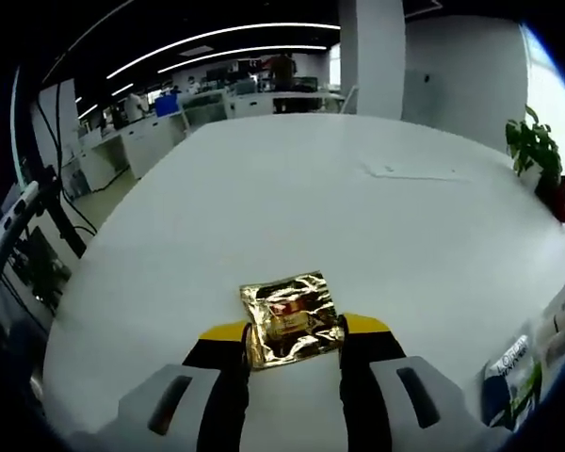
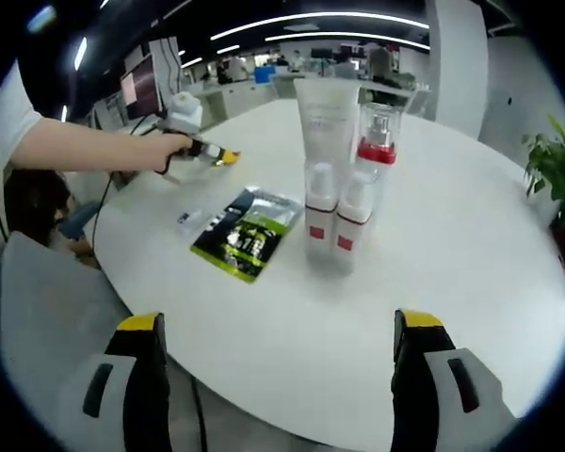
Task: Arrange the skincare products in the storage area until every visible bottle or jar stands upright without overlapping.
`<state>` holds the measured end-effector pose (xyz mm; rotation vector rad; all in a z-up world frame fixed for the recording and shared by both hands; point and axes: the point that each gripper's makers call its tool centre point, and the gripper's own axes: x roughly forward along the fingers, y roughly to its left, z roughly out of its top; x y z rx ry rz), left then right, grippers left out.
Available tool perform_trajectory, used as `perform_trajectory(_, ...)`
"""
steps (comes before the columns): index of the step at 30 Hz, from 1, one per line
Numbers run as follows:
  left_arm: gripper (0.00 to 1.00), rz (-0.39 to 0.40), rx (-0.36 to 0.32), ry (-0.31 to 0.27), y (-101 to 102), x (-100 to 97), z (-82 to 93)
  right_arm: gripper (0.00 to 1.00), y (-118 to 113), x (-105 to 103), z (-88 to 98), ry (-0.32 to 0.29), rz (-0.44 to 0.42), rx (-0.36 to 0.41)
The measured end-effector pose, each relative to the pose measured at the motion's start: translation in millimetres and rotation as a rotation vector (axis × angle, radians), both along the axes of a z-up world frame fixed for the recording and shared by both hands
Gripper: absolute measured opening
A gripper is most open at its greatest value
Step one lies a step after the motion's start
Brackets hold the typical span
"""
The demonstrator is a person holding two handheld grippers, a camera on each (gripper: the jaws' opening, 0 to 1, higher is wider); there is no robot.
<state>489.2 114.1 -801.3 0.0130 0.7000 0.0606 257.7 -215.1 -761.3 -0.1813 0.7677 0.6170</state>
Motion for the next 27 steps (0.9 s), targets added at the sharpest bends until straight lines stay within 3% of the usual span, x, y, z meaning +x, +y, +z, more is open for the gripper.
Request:
perform_trajectory(8, 0.36, -0.020, -0.002, -0.014, 7, 6.2, 0.8, 0.99, 2, 0, 2.0, -0.007, 0.007, 0.008)
perform_trajectory(12, 0.36, -0.044, 0.011, -0.027, 0, -8.8, 11.5, 0.99, 5, 1, 4.7, -0.016, 0.013, 0.016)
perform_trajectory(27, 0.36, -0.096, 0.007, -0.037, -9, -47.7, 17.5, 0.96, 16, 1, 11.9, -0.036, 0.058, 0.071)
